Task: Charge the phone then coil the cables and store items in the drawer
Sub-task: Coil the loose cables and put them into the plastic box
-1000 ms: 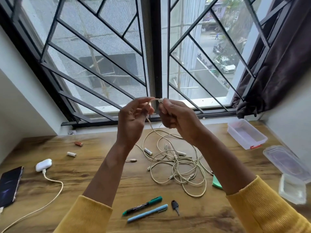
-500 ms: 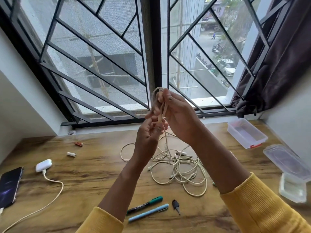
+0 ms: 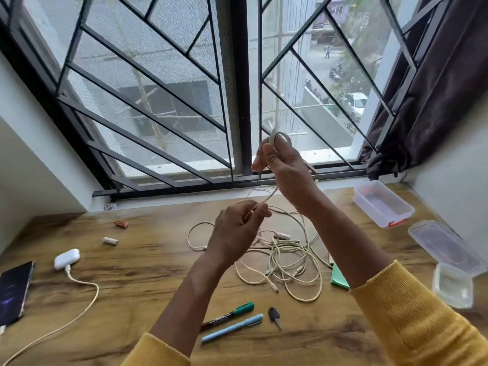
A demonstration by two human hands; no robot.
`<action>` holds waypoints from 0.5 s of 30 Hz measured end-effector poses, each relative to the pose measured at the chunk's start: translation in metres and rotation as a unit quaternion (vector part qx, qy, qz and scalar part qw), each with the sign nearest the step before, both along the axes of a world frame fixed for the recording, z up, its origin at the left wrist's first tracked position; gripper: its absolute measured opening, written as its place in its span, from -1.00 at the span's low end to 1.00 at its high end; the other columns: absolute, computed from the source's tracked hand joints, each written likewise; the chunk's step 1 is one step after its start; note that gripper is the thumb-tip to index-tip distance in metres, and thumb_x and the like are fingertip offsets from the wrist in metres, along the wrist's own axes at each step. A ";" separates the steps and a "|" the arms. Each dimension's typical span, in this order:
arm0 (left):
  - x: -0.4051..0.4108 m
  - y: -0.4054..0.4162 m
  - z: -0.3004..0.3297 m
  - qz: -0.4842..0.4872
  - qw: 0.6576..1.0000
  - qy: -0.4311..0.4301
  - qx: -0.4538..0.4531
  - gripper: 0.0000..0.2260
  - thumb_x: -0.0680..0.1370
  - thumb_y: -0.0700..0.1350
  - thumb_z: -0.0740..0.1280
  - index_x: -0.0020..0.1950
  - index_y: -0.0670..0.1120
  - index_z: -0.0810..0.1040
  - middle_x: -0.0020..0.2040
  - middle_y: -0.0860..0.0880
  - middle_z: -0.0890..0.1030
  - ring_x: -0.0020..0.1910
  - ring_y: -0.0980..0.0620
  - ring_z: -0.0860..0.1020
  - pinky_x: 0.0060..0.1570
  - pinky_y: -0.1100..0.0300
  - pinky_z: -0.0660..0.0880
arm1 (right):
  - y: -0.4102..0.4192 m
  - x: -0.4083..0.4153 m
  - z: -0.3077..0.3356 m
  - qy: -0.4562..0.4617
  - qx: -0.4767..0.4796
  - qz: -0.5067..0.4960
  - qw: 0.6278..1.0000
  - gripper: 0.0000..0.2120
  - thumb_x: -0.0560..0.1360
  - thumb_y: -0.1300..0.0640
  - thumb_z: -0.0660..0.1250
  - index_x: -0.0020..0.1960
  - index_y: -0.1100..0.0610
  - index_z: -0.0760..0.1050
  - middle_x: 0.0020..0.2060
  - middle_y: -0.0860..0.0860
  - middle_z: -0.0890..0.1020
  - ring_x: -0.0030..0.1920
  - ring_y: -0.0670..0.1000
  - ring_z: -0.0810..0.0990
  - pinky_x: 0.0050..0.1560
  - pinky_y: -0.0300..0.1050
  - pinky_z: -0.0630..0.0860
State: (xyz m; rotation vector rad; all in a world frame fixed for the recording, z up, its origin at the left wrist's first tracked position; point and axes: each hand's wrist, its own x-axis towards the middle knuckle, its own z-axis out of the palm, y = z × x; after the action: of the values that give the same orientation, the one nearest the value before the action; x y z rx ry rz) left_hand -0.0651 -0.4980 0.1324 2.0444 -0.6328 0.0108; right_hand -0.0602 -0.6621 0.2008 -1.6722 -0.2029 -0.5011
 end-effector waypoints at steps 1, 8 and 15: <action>0.002 0.004 0.006 0.014 1.000 -0.018 0.002 -0.76 0.67 0.16 0.36 -0.02 0.08 0.74 -0.43 0.16 0.56 -0.42 0.21 0.47 -0.32 0.21 0.38 | -0.002 0.001 -0.004 0.007 -0.029 -0.009 1.000 -0.78 0.76 0.26 0.12 0.03 0.39 0.41 -0.19 0.16 0.53 -0.20 -0.05 0.55 -0.08 -0.24 0.53; 0.020 0.022 0.036 0.028 0.996 -0.081 -0.039 -0.84 0.56 0.08 0.43 -0.11 0.05 0.75 -0.22 0.15 0.73 -0.18 0.16 0.72 -0.13 0.01 0.67 | 0.000 0.003 -0.039 0.092 -0.131 0.011 0.987 -0.75 0.71 0.05 0.21 -0.11 0.12 0.45 -0.31 0.00 0.46 -0.33 0.00 0.45 -0.27 0.10 0.43; 0.032 0.039 0.042 -0.021 0.995 -0.031 -0.097 -0.85 0.58 -0.14 0.36 -0.04 0.00 0.73 -0.10 -0.01 0.73 -0.07 -0.13 0.69 0.01 -0.15 0.62 | 0.015 -0.016 -0.046 0.183 -0.071 0.176 0.965 -0.45 0.75 -0.16 0.04 -0.23 0.17 0.43 -0.41 0.01 0.40 -0.42 -0.02 0.32 -0.35 -0.07 0.26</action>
State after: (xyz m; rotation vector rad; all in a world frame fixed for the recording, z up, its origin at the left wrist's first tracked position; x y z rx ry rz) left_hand -0.0335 -0.4594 0.1744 1.8493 -0.6852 0.1070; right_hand -0.0761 -0.6467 0.1548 -1.7858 -0.2607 0.0925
